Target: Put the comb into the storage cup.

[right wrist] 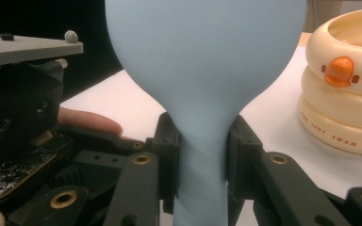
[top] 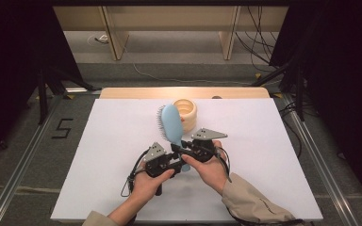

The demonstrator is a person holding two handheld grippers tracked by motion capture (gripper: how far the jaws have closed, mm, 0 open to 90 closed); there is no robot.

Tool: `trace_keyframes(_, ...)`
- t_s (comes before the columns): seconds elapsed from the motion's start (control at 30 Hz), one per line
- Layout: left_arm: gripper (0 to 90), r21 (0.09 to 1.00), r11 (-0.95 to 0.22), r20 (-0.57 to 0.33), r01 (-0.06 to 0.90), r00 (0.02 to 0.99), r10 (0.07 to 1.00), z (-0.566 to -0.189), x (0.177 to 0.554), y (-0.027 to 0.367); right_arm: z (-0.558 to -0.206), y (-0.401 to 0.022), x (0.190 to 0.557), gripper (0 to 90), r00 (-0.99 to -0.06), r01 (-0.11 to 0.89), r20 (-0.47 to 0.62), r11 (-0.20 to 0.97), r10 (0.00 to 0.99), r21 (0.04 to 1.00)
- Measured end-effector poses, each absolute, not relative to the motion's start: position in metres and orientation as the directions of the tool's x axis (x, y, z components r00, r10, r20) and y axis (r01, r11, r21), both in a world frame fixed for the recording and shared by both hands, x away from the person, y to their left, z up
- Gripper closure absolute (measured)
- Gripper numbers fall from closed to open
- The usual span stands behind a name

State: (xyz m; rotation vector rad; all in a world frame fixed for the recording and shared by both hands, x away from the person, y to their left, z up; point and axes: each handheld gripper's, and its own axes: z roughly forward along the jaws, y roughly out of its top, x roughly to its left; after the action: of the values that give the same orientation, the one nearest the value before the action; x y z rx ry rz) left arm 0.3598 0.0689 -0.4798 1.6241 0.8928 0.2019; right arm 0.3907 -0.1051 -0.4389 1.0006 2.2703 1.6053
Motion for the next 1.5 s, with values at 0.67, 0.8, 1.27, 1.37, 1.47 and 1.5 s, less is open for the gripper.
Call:
trace_keyframes(0.67, 67.5, 0.870, 0.099, -0.436, 0.483, 0.660, 0.612, -0.479, 0.361, 0.076, -0.434, -0.101, 0.390, 68.7, -0.771, 0.383, 0.185, 0.211, 0.610, 0.899)
trace_keyframes(0.8, 67.5, 0.860, 0.121, -0.464, 0.496, 0.661, 0.590, -0.479, 0.362, 0.076, -0.432, -0.102, 0.391, 67.5, -0.773, 0.381, 0.181, 0.216, 0.608, 0.899)
trace_keyframes(1.27, 67.6, 0.855, 0.136, -0.481, 0.501, 0.666, 0.570, -0.479, 0.362, 0.077, -0.427, -0.103, 0.394, 51.9, -0.774, 0.403, 0.202, 0.222, 0.600, 0.888)
trace_keyframes(1.37, 67.6, 0.857, 0.136, -0.478, 0.497, 0.668, 0.570, -0.478, 0.362, 0.078, -0.424, -0.105, 0.395, 39.5, -0.770, 0.419, 0.211, 0.228, 0.602, 0.879)
trace_keyframes(1.47, 67.6, 0.856, 0.139, -0.480, 0.498, 0.665, 0.571, -0.478, 0.363, 0.079, -0.419, -0.107, 0.395, 31.4, -0.777, 0.424, 0.212, 0.243, 0.593, 0.873)
trace_keyframes(1.5, 67.6, 0.856, 0.139, -0.479, 0.498, 0.665, 0.573, -0.478, 0.363, 0.079, -0.418, -0.108, 0.395, 29.4, -0.782, 0.425, 0.213, 0.251, 0.585, 0.870)
